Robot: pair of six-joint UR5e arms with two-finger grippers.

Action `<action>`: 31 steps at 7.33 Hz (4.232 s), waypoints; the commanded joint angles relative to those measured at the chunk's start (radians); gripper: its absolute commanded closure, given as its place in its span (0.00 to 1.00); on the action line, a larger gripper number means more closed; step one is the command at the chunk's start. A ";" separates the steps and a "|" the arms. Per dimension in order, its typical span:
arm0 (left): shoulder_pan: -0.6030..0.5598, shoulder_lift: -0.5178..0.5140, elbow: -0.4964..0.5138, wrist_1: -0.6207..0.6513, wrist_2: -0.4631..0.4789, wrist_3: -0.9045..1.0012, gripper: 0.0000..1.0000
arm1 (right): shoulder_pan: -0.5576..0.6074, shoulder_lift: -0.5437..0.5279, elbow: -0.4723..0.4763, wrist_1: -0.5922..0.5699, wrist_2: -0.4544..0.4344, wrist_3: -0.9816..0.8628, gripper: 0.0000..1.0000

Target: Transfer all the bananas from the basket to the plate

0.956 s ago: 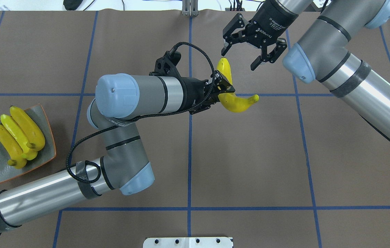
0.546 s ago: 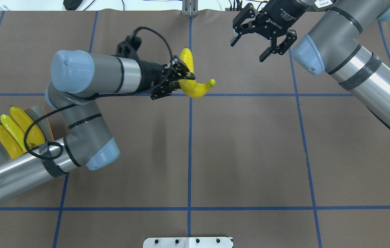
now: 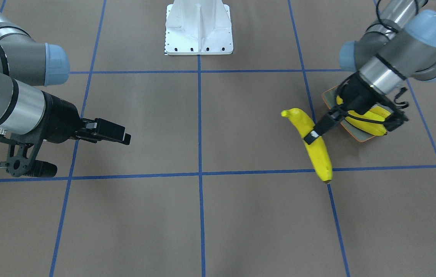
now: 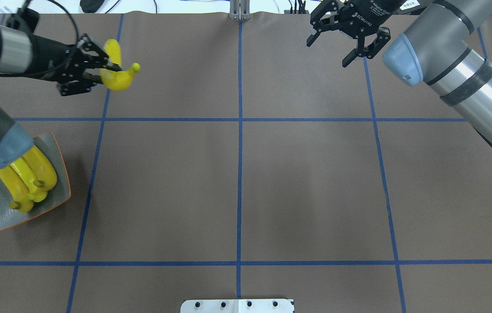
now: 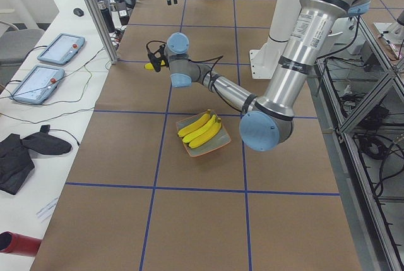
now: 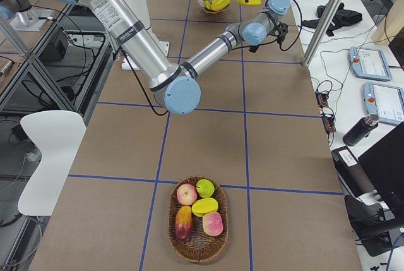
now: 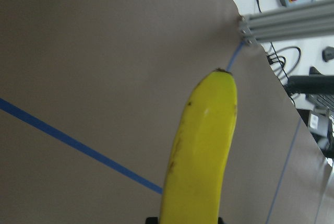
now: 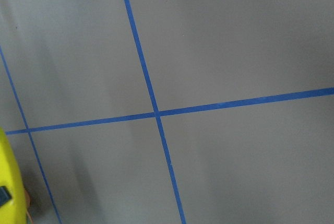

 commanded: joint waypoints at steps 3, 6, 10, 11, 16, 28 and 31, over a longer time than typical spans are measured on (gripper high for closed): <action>-0.116 0.429 -0.148 0.001 0.120 0.028 1.00 | -0.001 -0.002 -0.001 0.000 -0.042 0.000 0.00; -0.082 0.531 -0.166 -0.012 0.129 0.019 1.00 | -0.002 -0.004 -0.001 0.000 -0.050 0.000 0.00; 0.033 0.607 -0.166 -0.073 0.129 0.011 1.00 | -0.002 -0.005 -0.001 0.005 -0.051 0.000 0.00; 0.054 0.623 -0.166 -0.079 0.127 0.011 1.00 | -0.002 -0.005 -0.001 0.005 -0.051 0.000 0.00; 0.095 0.624 -0.186 -0.079 0.104 -0.058 1.00 | -0.002 -0.007 -0.001 0.006 -0.051 0.000 0.00; 0.116 0.630 -0.181 -0.071 0.105 -0.078 0.49 | -0.004 -0.010 -0.001 0.005 -0.051 0.000 0.00; 0.116 0.628 -0.181 -0.071 0.105 -0.078 0.45 | -0.004 -0.010 -0.001 0.005 -0.051 0.000 0.00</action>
